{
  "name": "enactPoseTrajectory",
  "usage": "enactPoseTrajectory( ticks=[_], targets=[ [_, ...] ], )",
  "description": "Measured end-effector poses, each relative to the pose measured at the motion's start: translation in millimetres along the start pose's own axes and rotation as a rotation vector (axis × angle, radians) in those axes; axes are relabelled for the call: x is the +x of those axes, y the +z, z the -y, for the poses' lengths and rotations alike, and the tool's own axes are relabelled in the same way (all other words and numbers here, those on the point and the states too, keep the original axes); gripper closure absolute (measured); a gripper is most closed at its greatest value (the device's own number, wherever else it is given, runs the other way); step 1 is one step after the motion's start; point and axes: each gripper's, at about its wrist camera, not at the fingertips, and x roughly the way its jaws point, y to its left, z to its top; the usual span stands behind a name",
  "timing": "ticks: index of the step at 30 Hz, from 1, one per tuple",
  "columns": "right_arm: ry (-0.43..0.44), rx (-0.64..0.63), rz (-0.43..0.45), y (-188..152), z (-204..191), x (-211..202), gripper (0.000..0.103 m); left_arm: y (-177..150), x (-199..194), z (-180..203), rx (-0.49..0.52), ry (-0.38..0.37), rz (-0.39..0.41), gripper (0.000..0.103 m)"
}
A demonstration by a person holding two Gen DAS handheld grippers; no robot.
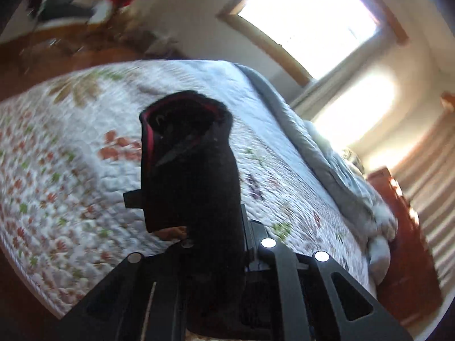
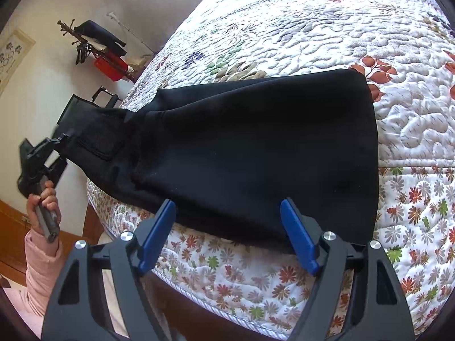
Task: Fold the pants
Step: 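Grasp the waistband end with the left gripper and lift it up, then lay the waistband end over the pants with the left gripper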
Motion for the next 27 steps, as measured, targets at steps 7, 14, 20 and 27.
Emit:
enactPoseTrajectory(
  ticks=[7, 14, 20, 27],
  targets=[
    [0.014, 0.001, 0.007, -1.3, 0.2, -2.9, 0.025, -42.6, 25.3, 89.0, 0.254, -0.096, -0.129, 0.090],
    [0.033, 0.014, 0.012, -4.6, 4.3, -7.6, 0.025, -99.6, 57.6, 124.2, 0.405, -0.073, -0.267, 0.090],
    [0.040, 0.019, 0.013, -4.6, 6.9, -7.3, 0.024, -133.1, 86.8, 122.9, 0.469, -0.012, -0.376, 0.085],
    [0.050, 0.019, 0.013, -3.4, 8.9, -6.0, 0.024, -139.5, 63.6, 137.0, 0.451, -0.110, -0.428, 0.014]
  ],
)
